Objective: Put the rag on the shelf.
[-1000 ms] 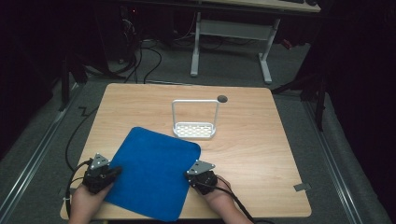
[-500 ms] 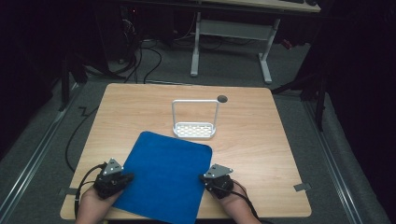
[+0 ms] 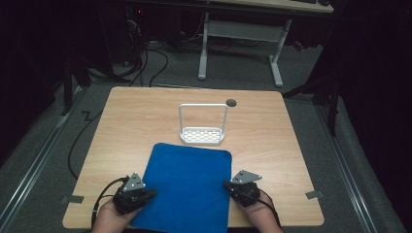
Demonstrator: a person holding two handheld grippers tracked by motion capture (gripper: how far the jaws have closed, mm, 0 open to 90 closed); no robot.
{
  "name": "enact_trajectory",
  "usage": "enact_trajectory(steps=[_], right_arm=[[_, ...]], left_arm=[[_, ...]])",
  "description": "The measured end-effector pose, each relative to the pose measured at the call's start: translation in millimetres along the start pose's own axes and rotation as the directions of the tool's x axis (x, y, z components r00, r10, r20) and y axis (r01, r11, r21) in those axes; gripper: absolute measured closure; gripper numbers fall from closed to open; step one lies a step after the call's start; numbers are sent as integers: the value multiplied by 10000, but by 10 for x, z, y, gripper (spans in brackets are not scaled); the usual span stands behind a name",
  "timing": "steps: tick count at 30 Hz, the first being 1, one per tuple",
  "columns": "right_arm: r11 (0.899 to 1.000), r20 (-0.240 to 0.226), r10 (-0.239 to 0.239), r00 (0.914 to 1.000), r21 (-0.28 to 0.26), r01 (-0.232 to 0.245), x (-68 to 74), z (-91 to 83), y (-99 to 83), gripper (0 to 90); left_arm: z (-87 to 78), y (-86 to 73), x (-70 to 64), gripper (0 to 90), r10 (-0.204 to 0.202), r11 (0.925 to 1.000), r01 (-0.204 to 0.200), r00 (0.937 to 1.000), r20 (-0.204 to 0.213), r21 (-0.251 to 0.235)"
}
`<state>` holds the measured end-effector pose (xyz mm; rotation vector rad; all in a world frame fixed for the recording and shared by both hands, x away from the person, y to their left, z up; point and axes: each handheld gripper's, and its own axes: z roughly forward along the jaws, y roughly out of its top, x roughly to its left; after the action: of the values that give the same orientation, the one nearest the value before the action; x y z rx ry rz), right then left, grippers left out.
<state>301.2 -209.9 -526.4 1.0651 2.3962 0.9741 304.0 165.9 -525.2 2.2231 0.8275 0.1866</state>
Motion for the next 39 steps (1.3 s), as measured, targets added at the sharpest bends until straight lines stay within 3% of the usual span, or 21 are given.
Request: enact_trajectory(steps=[3, 9, 17, 22, 26, 28, 31, 34, 35, 36, 37, 38, 39], right_arm=[[9997, 287, 235, 9993, 18, -235, -111, -101, -101, 900], [9985, 735, 549, 9958, 1, -550, -274, -168, -173, 900], [9965, 1030, 833, 9912, -167, -821, -421, -115, -146, 900], [9956, 1013, 924, 9906, -248, -903, -432, -112, -154, 900], [9954, 965, 943, 9909, -254, -923, -410, -111, -153, 892], [9959, 817, 886, 9927, -278, -866, -380, -106, -151, 882], [9968, 854, 776, 9933, -245, -758, -358, -103, -140, 849], [9962, 929, 799, 9925, -419, -762, -364, -114, -139, 823], [9939, 887, 949, 9915, -644, -893, -385, -138, -137, 799], [9939, 887, 949, 9915, -644, -893, -385, -138, -137, 799], [9914, 854, 1105, 9902, -801, -1037, -413, -159, -143, 793], [9914, 854, 1105, 9902, -801, -1037, -413, -159, -143, 793], [9896, 794, 1174, 9899, -931, -1099, -432, -181, -147, 789]], left_arm=[[90, 58, -134, 865, 326, 9995, -324, 9987, 394, -52], [223, 152, -342, 847, 860, 9962, -852, 9947, 554, -168], [319, 209, -361, 845, 1030, 9939, -1008, 9935, 481, -456], [302, 191, -334, 844, 1042, 9936, -1018, 9934, 479, -492], [260, 155, -275, 844, 857, 9952, -834, 9953, 443, -505], [230, 125, -228, 839, 559, 9971, -530, 9971, 526, -546], [212, 113, -195, 782, 275, 9981, -227, 9962, 827, -579], [186, 111, -156, 740, 79, 9976, -32, 9977, 672, -689], [148, 115, -62, 705, -411, 9926, 468, 9978, 525, -1124], [148, 115, -62, 693, -411, 9926, 468, 9978, 525, -1124], [138, 133, 90, 675, -1105, 9823, 1156, 9930, 426, -1475], [138, 133, 90, 669, -1105, 9823, 1156, 9930, 426, -1475], [154, 161, 232, 657, -1655, 9734, 1646, 9862, 79, -1591]])
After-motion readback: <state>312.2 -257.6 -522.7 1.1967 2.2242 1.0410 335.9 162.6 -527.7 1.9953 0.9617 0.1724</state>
